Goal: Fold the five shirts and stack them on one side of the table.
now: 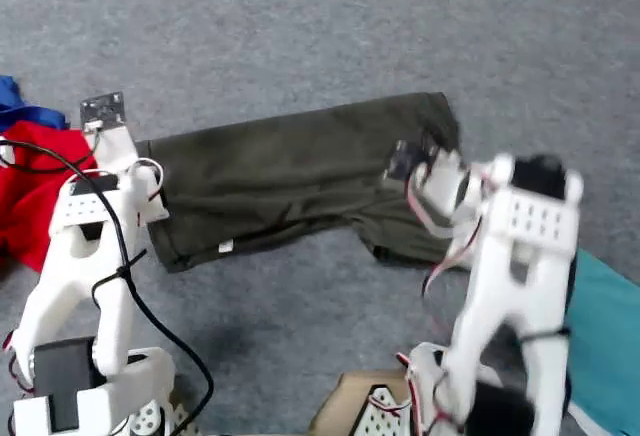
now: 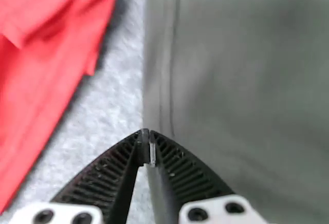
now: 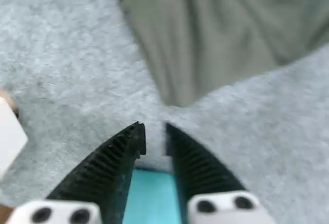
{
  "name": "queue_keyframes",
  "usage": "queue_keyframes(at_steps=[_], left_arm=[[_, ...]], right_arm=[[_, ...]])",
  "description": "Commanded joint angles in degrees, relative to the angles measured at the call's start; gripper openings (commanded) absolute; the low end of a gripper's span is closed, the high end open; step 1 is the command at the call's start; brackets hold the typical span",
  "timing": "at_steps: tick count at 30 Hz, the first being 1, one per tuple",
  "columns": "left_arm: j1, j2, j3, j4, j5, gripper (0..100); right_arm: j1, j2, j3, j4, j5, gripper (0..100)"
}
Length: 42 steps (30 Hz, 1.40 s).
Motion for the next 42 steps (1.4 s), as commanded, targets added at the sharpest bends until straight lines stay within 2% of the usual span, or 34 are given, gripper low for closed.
queue_keyframes(at_steps=[1, 5, 10, 18, 23, 29, 33, 38, 42], left_arm=[[-0.70, -2.33, -0.18, -1.32, 0.18, 2], [-0.44, -2.33, 0.09, -1.32, 0.18, 2], [-0.35, -2.33, 0.26, -1.32, 0.18, 2], [-0.35, -2.33, 0.26, -1.32, 0.18, 2], [-0.35, -2.33, 0.26, -1.32, 0.18, 2], [-0.35, -2.33, 0.26, -1.32, 0.18, 2], [-0.35, -2.33, 0.26, -1.32, 0.18, 2], [-0.35, -2.33, 0.35, -1.23, 0.18, 2], [-0.35, -2.33, 0.35, -1.14, 0.18, 2]], right_arm=[[-4.18, -6.20, 10.24, -5.10, 0.88, 17.9], [-9.10, -6.20, 16.13, -12.66, -2.55, 18.0], [-12.53, -3.74, 18.07, -18.37, -2.73, 18.1], [-11.38, 11.74, 12.18, -24.00, -2.73, 18.1], [-11.56, 19.47, 8.31, -24.00, -2.64, 18.1], [-11.56, 21.85, 8.84, -24.53, -1.58, 17.9], [-9.36, 24.84, 9.54, -29.98, -1.32, 17.8], [-9.01, 27.03, 7.52, -29.27, -1.23, 17.5], [-9.01, 27.21, 7.43, -29.27, -0.09, 10.3]])
